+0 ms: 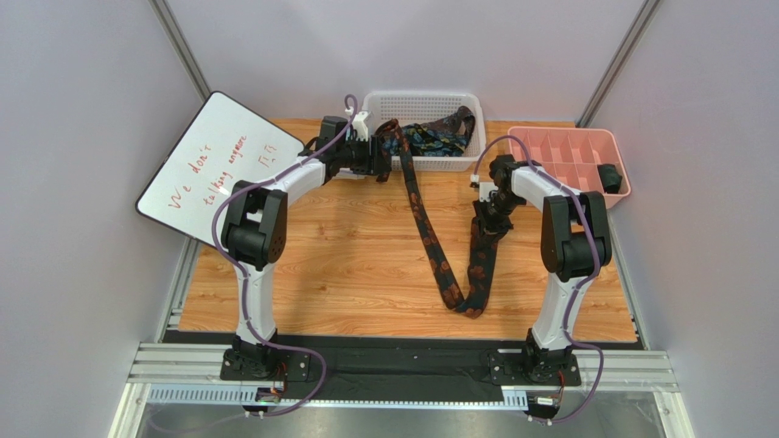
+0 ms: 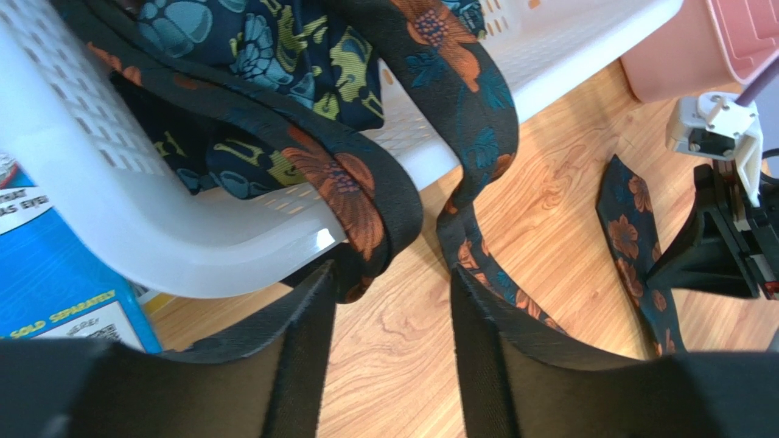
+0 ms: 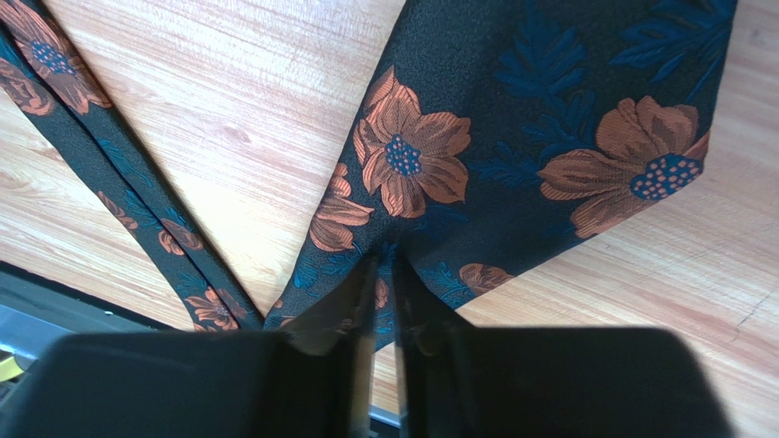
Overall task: Roll the ties
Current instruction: Place the tie at the center of the board, then flatten out the tie at the center of the board.
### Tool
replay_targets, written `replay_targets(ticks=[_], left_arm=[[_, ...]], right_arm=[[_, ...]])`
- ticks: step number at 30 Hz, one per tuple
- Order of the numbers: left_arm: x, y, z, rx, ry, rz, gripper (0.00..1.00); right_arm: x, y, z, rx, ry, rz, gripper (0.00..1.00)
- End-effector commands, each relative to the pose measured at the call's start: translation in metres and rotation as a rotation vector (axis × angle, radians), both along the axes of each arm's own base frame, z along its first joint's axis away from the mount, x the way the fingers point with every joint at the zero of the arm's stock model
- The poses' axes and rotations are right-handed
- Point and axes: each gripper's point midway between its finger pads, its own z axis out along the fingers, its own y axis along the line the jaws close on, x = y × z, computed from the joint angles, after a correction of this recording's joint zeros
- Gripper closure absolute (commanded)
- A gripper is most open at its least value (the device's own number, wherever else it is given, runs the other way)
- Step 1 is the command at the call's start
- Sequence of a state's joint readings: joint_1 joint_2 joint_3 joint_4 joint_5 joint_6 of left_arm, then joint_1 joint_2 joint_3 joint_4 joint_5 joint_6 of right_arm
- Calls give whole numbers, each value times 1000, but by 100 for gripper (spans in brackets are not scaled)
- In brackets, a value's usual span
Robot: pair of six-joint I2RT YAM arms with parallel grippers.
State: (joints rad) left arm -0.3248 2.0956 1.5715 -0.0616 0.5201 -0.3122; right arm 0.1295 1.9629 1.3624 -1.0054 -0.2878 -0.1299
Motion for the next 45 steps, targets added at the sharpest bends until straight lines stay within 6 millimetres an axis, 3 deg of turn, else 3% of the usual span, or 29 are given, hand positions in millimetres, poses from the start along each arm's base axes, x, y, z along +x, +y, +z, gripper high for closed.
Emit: replay_targets(ticks=[1, 3, 8, 9, 12, 15, 16, 20, 22, 23, 27, 32, 37, 39, 40, 42, 44, 45], left_arm=[[-1, -14, 20, -51, -47, -37, 52], [-3, -13, 23, -50, -55, -39, 57], [-7, -13, 34, -60, -64, -46, 74], [-9, -13, 36, -66, -60, -44, 82], [-14, -12, 57, -79, -94, -49, 100], [-23, -13, 87, -107, -135, -74, 100], [-27, -13, 105, -119, -165, -84, 100], [-43, -15, 141, -133, -221, -126, 100], [-49, -15, 156, -126, -255, -143, 100], [-52, -15, 157, -122, -252, -149, 100], [-59, -15, 168, -110, -282, -168, 100], [-60, -11, 204, -105, -373, -165, 100], [-56, -3, 262, -106, -499, -130, 100], [-56, 3, 291, -125, -550, -107, 100], [-55, 7, 301, -130, -567, -97, 100], [-58, 20, 338, -142, -641, -57, 100], [-59, 33, 365, -145, -700, -8, 100], [-63, 51, 395, -144, -767, 56, 100]], right_arm=[[21, 2, 22, 6, -97, -2, 95], [24, 2, 26, 8, -113, -1, 100], [30, 5, 38, 27, -153, 3, 100], [31, 6, 40, 29, -162, 4, 100], [33, 7, 50, 44, -196, 6, 100], [35, 5, 56, 47, -212, 6, 100], [36, 4, 56, 44, -214, 5, 100], [40, 2, 52, 23, -201, -33, 50], [45, 2, 46, 4, -202, -47, 39], [48, 0, 45, -14, -209, -57, 29], [62, 5, 36, -38, -227, -61, 25], [70, 12, 15, -121, -222, -28, 30], [70, 12, -6, -195, -193, 15, 39], [71, 13, -10, -209, -188, 29, 63], [74, 15, -7, -204, -199, 34, 84], [80, 19, 3, -184, -224, 40, 100], [90, 28, 27, -126, -286, 55, 100], [95, 34, 53, -83, -350, 60, 100]])
